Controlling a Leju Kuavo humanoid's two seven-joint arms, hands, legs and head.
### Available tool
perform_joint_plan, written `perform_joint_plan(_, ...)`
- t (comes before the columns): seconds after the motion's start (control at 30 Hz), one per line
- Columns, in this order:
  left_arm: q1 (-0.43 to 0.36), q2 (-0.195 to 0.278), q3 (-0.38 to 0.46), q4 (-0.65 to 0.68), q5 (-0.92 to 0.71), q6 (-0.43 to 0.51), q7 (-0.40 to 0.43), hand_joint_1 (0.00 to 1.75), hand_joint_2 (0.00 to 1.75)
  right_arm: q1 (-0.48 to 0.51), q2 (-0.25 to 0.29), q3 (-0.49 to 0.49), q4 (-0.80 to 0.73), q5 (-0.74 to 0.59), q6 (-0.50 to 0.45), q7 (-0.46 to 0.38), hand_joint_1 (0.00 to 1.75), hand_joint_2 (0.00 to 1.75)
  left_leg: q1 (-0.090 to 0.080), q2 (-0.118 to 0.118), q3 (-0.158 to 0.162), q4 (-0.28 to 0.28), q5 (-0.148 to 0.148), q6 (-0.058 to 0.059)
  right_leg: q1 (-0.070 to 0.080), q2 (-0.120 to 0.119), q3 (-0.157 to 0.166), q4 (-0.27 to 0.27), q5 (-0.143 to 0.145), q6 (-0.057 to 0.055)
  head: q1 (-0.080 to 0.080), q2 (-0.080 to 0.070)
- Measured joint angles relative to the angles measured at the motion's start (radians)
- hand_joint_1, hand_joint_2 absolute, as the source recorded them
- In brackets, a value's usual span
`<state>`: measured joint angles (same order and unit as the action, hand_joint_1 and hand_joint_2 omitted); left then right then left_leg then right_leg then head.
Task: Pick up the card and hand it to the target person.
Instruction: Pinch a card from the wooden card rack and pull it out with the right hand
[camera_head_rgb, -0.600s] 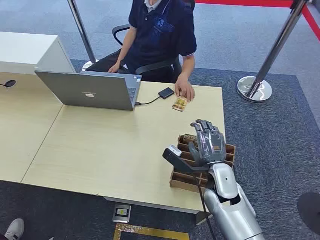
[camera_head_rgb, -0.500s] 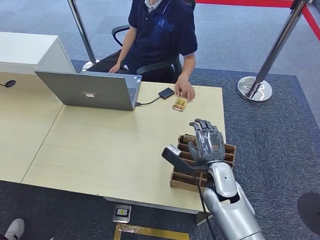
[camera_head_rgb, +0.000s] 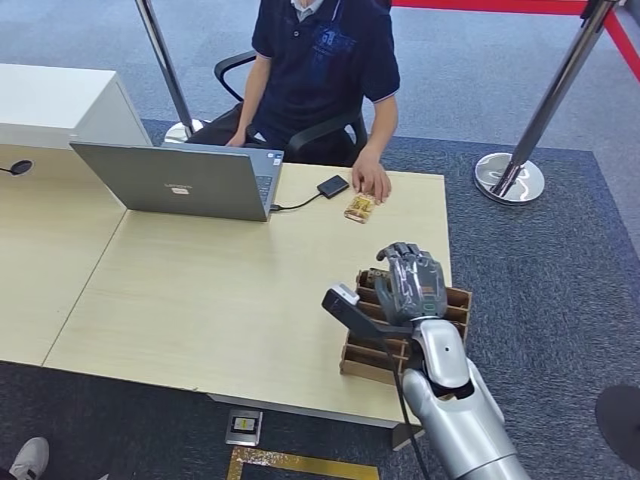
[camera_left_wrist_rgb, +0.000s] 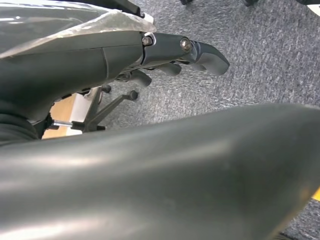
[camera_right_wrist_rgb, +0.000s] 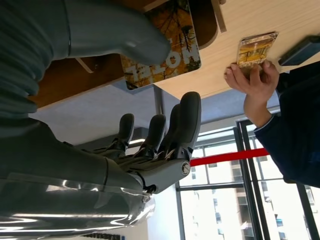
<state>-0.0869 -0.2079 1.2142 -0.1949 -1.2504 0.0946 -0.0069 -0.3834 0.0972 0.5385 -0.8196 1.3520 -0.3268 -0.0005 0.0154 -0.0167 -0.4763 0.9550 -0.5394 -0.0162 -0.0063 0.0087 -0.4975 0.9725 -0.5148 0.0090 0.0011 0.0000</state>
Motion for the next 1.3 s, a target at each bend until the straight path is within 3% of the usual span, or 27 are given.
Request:
perform_joint_plan(0.47,0.0,0.0,0.0,0.0,0.0,-0.002,0.0,0.0,0.0,0.002,0.0,-0.016,0.005,0.004,-0.002,0.008,0.79,1.75,0.0,0.0,0.0,0.0,0.0,0.0,0.0,0.0,0.0,0.0,0.0,0.0,0.0,0.0)
perform_joint_plan(0.57,0.0,0.0,0.0,0.0,0.0,-0.002,0.0,0.0,0.0,0.004,0.0,-0.016,0.005,0.005,-0.001,0.009,0.85,1.75,0.0,0.0,0.0,0.0,0.0,0.0,0.0,0.0,0.0,0.0,0.0,0.0,0.0,0.0)
perform_joint_plan(0.7,0.0,0.0,0.0,0.0,-0.003,-0.002,-0.001,0.0,0.0,0.008,0.0,-0.017,0.005,0.009,-0.001,0.01,0.96,1.75,0.0,0.0,0.0,0.0,0.0,0.0,0.0,0.0,0.0,0.0,0.0,0.0,0.0,0.0)
perform_joint_plan(0.83,0.0,0.0,0.0,0.0,-0.004,-0.002,-0.001,0.0,0.0,0.014,0.0,-0.017,0.005,0.01,-0.002,0.01,1.34,1.75,0.0,0.0,0.0,0.0,0.0,0.0,0.0,0.0,0.0,0.0,0.0,0.0,0.0,0.0)
perform_joint_plan(1.0,0.0,0.0,0.0,0.0,-0.005,-0.002,-0.001,0.0,0.0,0.015,0.0,-0.017,0.005,0.013,-0.001,0.01,1.64,1.75,0.0,0.0,0.0,0.0,0.0,0.0,0.0,0.0,0.0,0.0,0.0,0.0,0.0,0.0)
perform_joint_plan(1.3,0.001,0.0,0.0,0.001,-0.006,-0.002,-0.001,0.0,0.0,0.028,-0.002,-0.022,-0.017,0.047,-0.025,0.013,1.75,1.75,0.0,0.0,0.001,0.0,0.0,0.0,0.0,0.0,0.001,0.0,0.0,0.0,0.0,0.0)
